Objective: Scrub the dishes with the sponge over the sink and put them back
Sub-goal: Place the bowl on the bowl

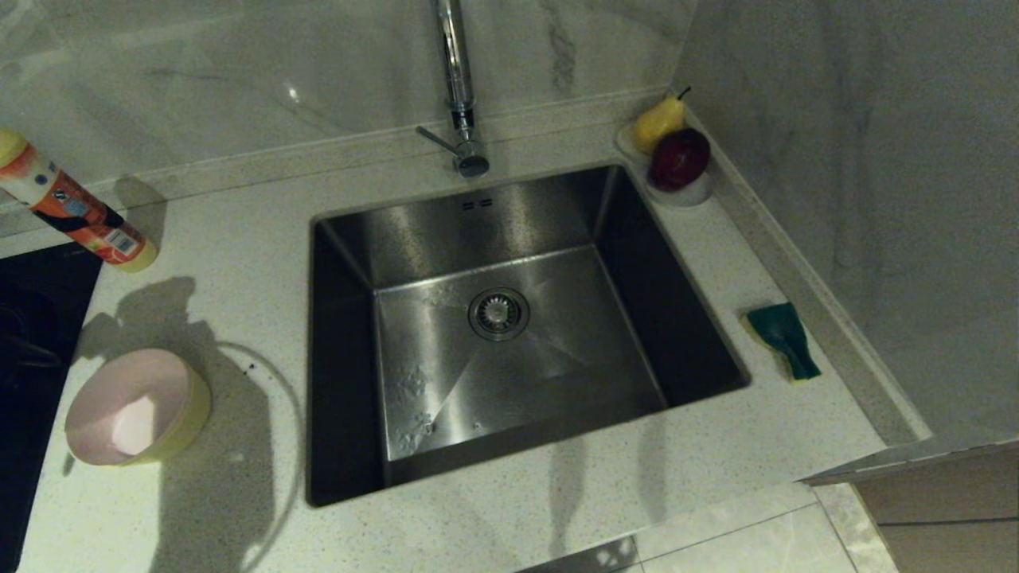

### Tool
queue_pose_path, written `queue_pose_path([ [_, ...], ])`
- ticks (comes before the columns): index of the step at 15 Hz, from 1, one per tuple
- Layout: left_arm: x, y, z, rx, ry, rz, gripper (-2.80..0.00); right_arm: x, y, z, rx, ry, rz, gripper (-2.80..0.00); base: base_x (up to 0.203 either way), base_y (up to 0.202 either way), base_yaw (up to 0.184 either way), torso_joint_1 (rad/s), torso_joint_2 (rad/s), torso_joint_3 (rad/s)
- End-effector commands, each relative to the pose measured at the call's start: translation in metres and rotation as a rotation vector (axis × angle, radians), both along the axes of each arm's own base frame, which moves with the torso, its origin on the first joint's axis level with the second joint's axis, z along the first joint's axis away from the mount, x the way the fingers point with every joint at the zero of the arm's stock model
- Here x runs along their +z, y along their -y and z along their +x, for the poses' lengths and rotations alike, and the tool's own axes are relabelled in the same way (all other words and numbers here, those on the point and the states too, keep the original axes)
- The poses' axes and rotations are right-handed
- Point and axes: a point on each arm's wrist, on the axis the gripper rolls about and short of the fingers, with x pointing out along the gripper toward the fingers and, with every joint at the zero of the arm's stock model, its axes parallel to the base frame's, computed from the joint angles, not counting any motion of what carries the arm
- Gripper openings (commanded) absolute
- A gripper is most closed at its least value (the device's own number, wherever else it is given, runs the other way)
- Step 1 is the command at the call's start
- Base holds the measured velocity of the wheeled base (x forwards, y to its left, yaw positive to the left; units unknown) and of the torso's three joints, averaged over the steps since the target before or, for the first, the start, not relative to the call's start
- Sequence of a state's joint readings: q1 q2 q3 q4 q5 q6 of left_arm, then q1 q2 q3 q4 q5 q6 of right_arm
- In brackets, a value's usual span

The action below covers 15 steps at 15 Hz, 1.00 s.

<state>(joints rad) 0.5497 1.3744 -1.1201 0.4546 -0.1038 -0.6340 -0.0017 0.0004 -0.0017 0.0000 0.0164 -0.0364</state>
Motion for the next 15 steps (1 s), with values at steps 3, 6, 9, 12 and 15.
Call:
queue_pose_path([
  [3,0.017,0.002,-0.014,0.081,-0.012,0.039,-2.8,0.0,0.0,0.0,0.001,-0.001,0.0,-2.8,0.0,0.0,0.0,0.0,0.0,0.0],
  [6,0.015,-0.01,-0.008,0.196,-0.047,0.001,-2.8,0.0,0.0,0.0,0.001,-0.001,0.0,-2.8,0.0,0.0,0.0,0.0,0.0,0.0],
  [9,0.019,-0.026,0.002,0.258,-0.045,-0.03,-2.8,0.0,0.0,0.0,0.001,-0.001,0.0,-2.8,0.0,0.0,0.0,0.0,0.0,0.0],
  [12,0.031,-0.05,0.016,0.348,-0.029,-0.062,-2.8,0.0,0.0,0.0,0.001,-0.001,0.0,-2.8,0.0,0.0,0.0,0.0,0.0,0.0],
  [15,0.034,-0.08,0.031,0.414,-0.023,-0.078,-2.8,0.0,0.0,0.0,0.001,-0.001,0.0,-2.8,0.0,0.0,0.0,0.0,0.0,0.0],
])
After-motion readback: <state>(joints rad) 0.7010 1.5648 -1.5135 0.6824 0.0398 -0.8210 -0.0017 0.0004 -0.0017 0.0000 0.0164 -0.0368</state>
